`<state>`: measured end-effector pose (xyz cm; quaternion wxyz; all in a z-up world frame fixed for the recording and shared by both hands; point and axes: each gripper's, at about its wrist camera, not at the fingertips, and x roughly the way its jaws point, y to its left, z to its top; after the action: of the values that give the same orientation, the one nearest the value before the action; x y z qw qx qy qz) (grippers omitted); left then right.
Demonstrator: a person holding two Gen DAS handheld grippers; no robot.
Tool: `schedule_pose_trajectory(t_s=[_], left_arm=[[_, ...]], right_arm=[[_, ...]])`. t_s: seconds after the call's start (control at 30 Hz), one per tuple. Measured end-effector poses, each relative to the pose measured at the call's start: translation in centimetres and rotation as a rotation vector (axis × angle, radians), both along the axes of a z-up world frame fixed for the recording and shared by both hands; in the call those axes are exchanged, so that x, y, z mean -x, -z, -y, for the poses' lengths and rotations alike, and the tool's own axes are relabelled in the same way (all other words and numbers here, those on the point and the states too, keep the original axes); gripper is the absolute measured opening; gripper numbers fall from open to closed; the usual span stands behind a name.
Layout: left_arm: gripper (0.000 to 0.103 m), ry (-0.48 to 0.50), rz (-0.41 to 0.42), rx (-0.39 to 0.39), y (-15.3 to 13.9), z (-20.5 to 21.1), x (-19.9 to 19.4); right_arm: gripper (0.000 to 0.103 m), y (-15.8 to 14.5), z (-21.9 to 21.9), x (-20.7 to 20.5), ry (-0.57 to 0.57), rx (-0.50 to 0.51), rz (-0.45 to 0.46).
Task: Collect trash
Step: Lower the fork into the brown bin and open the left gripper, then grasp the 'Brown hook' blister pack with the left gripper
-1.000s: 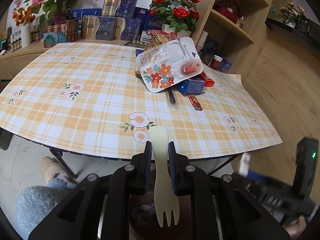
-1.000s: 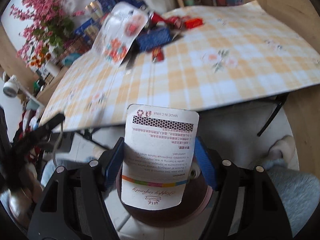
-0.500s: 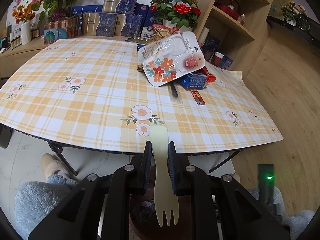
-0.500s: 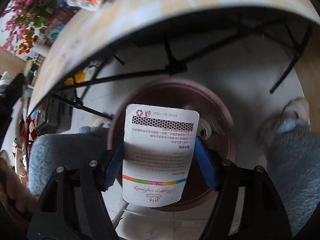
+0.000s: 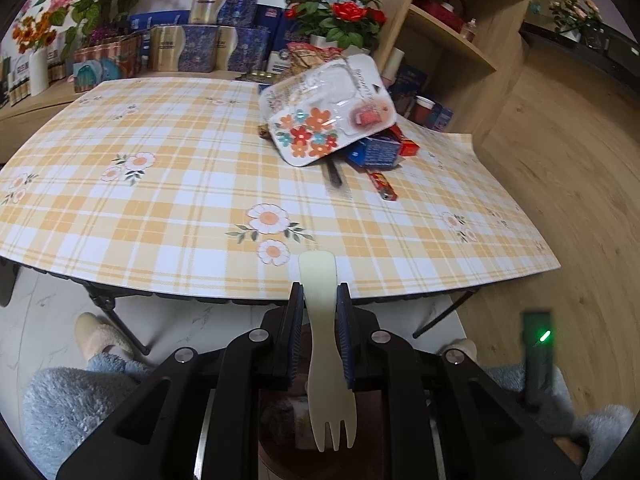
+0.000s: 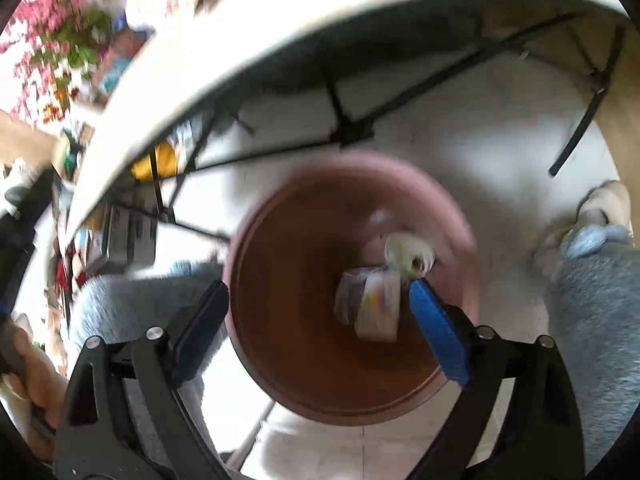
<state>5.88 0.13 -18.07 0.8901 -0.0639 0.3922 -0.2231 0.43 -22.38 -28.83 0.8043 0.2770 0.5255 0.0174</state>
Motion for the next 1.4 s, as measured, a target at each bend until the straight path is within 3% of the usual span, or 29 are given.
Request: schedule_pose_trajectory(t_s=[0.23, 0.43, 0.53, 0.63, 0.97, 1.0, 1.03, 1.1, 1.23, 1.4], left_arm=[[0.017, 0.173, 0.063, -0.034, 0.7, 2.1, 2.1], [0.017, 0.312, 0.073, -0.067, 1.7, 4.6, 3.2], [0.017, 0.354, 0.074, -0.108, 2.4, 5.9, 3.5], [0.017, 0.373, 0.075, -0.141, 3.0, 6.7, 3.5], [0.018, 0.412, -0.013, -0.148, 5.0, 7.3, 2.9], [0.024, 0.407, -0.014, -0.144, 5.0, 7.1, 2.8], [0.039, 0.4, -0.011, -0.14, 4.9, 7.0, 2.8], [0.057, 0.366, 0.008, -0.119, 4.5, 6.4, 2.7], [0.078, 0.297, 0.023, -0.079, 3.8, 5.3, 2.1], [0.091, 0.189, 0.045, -0.07, 3.2, 3.7, 1.3]], right_arm=[[0.097, -6.1, 2.9, 2.2, 0.087, 0.196, 0.258], [0.097, -9.1, 2.3, 3.7, 0.142, 0.519, 0.448], [0.097, -8.2, 2.6, 2.9, 0.151, 0.591, 0.417], [0.097, -7.5, 2.9, 2.5, 0.145, 0.577, 0.387], [0.097, -7.0, 2.0, 2.0, 0.148, 0.552, 0.373], [0.097, -6.9, 1.9, 2.0, 0.144, 0.552, 0.37], [0.097, -6.8, 1.9, 2.0, 0.14, 0.552, 0.367], [0.097, -6.7, 1.7, 1.9, 0.134, 0.554, 0.362], [0.097, -6.4, 1.6, 1.7, 0.128, 0.552, 0.346], [0.097, -6.3, 1.6, 1.7, 0.133, 0.551, 0.336]])
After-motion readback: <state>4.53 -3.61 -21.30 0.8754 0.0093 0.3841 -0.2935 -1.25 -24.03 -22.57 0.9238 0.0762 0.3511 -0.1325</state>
